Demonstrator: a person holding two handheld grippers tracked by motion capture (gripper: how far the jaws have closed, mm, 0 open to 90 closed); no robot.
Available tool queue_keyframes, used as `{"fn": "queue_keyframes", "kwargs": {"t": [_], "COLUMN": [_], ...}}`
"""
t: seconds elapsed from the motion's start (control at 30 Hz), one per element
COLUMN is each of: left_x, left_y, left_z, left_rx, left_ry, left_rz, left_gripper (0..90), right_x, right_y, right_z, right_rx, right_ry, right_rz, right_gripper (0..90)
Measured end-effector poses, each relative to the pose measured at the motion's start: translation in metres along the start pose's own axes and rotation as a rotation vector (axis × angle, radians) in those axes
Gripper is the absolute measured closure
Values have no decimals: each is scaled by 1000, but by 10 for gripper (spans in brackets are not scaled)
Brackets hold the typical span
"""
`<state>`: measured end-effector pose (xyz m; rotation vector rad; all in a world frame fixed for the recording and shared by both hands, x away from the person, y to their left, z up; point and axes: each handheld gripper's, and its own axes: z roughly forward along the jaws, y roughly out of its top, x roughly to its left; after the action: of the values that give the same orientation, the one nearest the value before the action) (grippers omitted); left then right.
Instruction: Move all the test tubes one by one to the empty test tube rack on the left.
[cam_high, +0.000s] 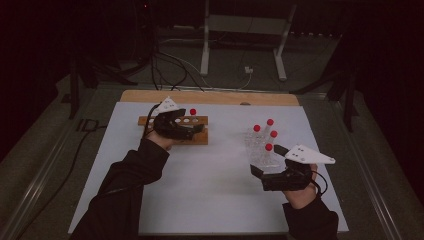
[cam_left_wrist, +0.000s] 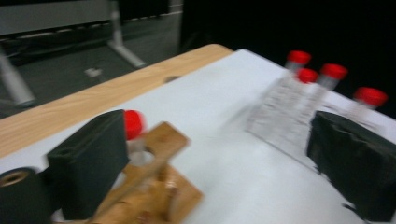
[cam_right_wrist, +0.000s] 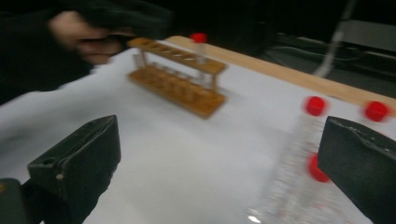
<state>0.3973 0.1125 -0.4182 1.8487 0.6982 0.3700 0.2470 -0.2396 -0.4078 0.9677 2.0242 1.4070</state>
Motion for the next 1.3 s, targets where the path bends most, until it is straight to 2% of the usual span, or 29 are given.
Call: {"fn": "queue_keyframes", "kwargs": {"t": [0.23,0.47,0.67,0.83,0.9,1.0,1.13,1.17,1.2,1.3], "left_x": [-23,-44,-59,-65,-65,-65,-66,-66,-66,-67], "left_y": [-14,-30,-42,-46,-48,-50,-53,-53,-53,-54], "left_z": [-19,-33,-40,-41,-40,-39,-39,-39,-38,-36], "left_rx": [-3,-7,-10,-23,-25,-15,-9,-9,-8,-2], "left_ry": [-77,-142,-165,-174,-177,-182,-187,-187,-185,-189], "left_rz": [48,76,106,116,115,114,113,114,118,120], "left_gripper": [27,27,27,27,27,27,27,27,27,27], "right_x": [-20,-35,-45,-51,-54,-55,-56,-56,-57,-58], "right_y": [-7,-19,-29,-36,-39,-43,-46,-47,-47,-49], "right_z": [0,7,12,17,21,26,34,36,36,41], "right_rx": [30,66,96,127,137,157,175,172,170,177], "right_ry": [-83,-117,-142,-155,-160,-159,-153,-155,-158,-182], "right_rz": [21,47,73,82,85,84,79,82,85,81], "right_gripper": [0,0,24,26,57,65,175,242,297,366]}}
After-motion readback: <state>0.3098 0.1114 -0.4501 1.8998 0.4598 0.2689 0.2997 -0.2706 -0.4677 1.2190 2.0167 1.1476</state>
